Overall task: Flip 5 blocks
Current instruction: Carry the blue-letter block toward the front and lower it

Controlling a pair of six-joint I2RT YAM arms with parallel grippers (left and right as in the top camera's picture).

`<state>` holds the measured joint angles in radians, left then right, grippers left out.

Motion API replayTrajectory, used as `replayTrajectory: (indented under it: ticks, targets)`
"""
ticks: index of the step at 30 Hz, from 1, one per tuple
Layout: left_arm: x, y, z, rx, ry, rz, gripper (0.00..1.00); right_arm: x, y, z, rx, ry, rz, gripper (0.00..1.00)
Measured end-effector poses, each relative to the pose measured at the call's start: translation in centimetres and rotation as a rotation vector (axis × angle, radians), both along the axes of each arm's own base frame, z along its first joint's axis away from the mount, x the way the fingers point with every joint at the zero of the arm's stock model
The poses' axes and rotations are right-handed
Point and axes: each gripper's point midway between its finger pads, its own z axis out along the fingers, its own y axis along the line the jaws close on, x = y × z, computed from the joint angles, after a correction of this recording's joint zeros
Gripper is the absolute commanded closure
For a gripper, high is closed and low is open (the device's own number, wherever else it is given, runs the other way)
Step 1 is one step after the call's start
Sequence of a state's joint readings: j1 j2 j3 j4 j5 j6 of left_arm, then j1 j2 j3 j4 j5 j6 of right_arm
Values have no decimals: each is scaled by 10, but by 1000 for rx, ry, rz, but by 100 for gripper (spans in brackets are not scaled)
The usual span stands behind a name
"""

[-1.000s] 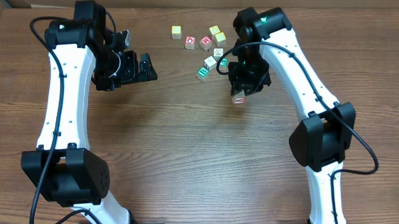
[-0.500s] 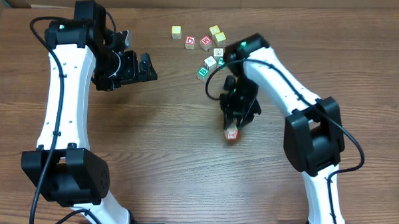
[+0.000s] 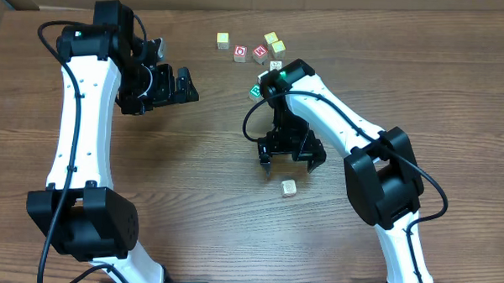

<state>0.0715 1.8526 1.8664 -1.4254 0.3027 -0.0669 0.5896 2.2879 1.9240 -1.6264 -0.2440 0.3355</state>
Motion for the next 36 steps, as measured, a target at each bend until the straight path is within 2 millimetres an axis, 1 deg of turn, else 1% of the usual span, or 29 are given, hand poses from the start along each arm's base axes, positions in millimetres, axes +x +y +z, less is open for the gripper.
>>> replayTrajectory:
  ticks: [2,7,8,9,11,14,17,19,20,21,23,24,25,26,27,29,30,32,34,36]
  targets:
    - [0,0,0,0,0,0,0,-1,-2,0,-8,3,-2,2]
    - [0,0,0,0,0,0,0,-8,-8,4,-39,36,-1,11]
    - [0,0,0,0,0,0,0,-9,-9,4,-42,38,1,15]
    - [0,0,0,0,0,0,0,-9,-9,5,-43,40,3,24]
    - [0,0,0,0,0,0,0,-12,-10,6,-48,49,13,24]
    - [0,0,0,0,0,0,0,-15,-7,10,-45,37,20,21]
    - [0,0,0,0,0,0,0,-21,3,30,-17,-18,49,19]
    - [0,0,0,0,0,0,0,-26,9,54,5,-86,61,20]
    - [0,0,0,0,0,0,0,-31,11,76,17,-155,55,20]
    - [0,0,0,0,0,0,0,-33,11,90,25,-201,45,21]
    - [0,0,0,0,0,0,0,-34,9,106,34,-268,15,21]
    - [0,0,0,0,0,0,0,-34,6,109,31,-288,-2,20]
    - [0,0,0,0,0,0,0,-35,3,106,17,-298,-25,1]
    - [0,0,0,0,0,0,0,-35,2,103,10,-297,-34,0]
    - [0,0,0,0,0,0,0,-34,1,94,2,-298,-49,0]
    - [0,0,0,0,1,0,0,-33,2,65,-15,-283,-71,0]
    - [0,0,0,0,0,0,0,-36,0,52,-29,-263,-76,1]
    - [0,0,0,0,0,0,0,-43,-4,29,-58,-221,-97,9]
    - [0,0,0,0,0,0,0,-47,-8,12,-81,-209,-127,13]
    - [0,0,0,0,-1,0,1,-42,-6,-1,-78,-231,-172,15]
